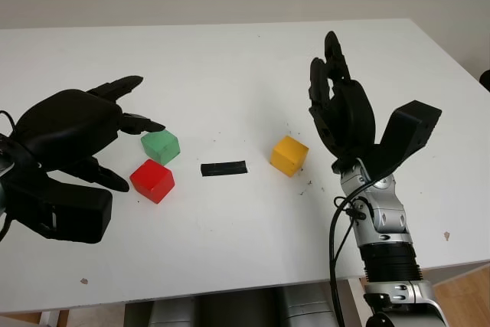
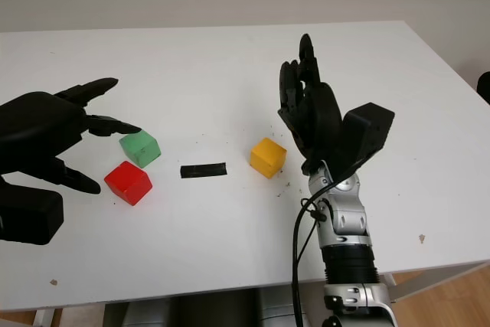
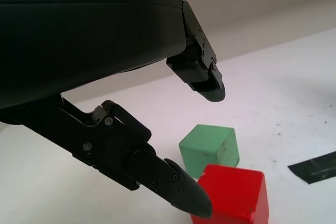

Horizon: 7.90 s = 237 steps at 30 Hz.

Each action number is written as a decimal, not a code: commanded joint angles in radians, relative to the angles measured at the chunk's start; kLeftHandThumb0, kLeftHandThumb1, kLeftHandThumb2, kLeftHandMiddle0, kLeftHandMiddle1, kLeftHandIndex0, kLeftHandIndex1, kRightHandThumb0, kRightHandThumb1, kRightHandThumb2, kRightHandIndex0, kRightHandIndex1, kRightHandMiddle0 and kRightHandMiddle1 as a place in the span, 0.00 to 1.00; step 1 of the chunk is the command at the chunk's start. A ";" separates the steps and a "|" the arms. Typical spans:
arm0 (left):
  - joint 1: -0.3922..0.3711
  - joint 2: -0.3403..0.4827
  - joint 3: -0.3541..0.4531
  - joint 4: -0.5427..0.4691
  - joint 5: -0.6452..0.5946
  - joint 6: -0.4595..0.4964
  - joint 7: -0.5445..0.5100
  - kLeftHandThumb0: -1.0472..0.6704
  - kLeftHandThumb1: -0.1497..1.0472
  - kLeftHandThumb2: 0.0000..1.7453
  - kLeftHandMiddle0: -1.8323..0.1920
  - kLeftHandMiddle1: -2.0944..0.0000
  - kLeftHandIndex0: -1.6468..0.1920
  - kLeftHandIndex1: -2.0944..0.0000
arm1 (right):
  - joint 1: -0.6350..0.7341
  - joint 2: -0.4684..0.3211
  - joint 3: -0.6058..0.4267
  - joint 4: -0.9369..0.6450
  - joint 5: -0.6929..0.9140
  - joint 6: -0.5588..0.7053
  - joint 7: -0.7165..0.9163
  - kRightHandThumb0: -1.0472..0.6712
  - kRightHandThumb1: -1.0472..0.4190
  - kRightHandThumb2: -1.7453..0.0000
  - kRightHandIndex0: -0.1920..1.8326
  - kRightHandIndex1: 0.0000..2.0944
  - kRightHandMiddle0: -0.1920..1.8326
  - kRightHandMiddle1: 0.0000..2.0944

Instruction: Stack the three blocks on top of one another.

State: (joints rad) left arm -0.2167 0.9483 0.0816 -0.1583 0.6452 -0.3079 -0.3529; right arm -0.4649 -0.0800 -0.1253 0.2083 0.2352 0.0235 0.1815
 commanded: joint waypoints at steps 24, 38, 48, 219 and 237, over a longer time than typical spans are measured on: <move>0.026 -0.002 -0.019 -0.017 -0.091 0.019 -0.114 0.20 0.78 0.03 0.98 0.98 0.51 0.96 | -0.013 -0.013 -0.002 -0.022 -0.004 0.014 0.004 0.25 0.00 0.65 0.00 0.00 0.00 0.01; 0.038 -0.011 -0.050 -0.008 0.137 0.003 0.025 0.19 0.78 0.03 0.97 0.98 0.50 0.96 | -0.004 -0.008 -0.003 -0.041 -0.001 0.026 -0.002 0.26 0.00 0.65 0.00 0.00 0.00 0.00; 0.042 -0.023 -0.077 -0.023 0.142 0.019 0.004 0.19 0.79 0.03 0.98 0.98 0.49 0.96 | 0.002 -0.006 -0.004 -0.045 -0.001 0.021 -0.002 0.25 0.00 0.65 0.00 0.00 0.00 0.00; -0.506 -0.278 -0.159 0.368 -0.486 0.093 -0.373 0.08 0.99 0.16 0.99 0.99 0.87 0.97 | 0.017 -0.023 0.004 -0.085 -0.020 0.045 -0.013 0.24 0.00 0.67 0.00 0.00 0.00 0.02; -0.184 -0.598 0.104 0.345 -0.734 0.147 0.124 0.14 1.00 0.32 0.97 0.98 0.97 0.98 | -0.120 -0.275 -0.018 0.042 -0.097 0.063 0.120 0.26 0.04 0.96 0.09 0.05 0.12 0.05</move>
State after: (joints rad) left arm -0.4123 0.3607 0.1758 0.1838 -0.0820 -0.1440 -0.2407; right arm -0.5511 -0.3330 -0.1449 0.2435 0.1465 0.1001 0.2915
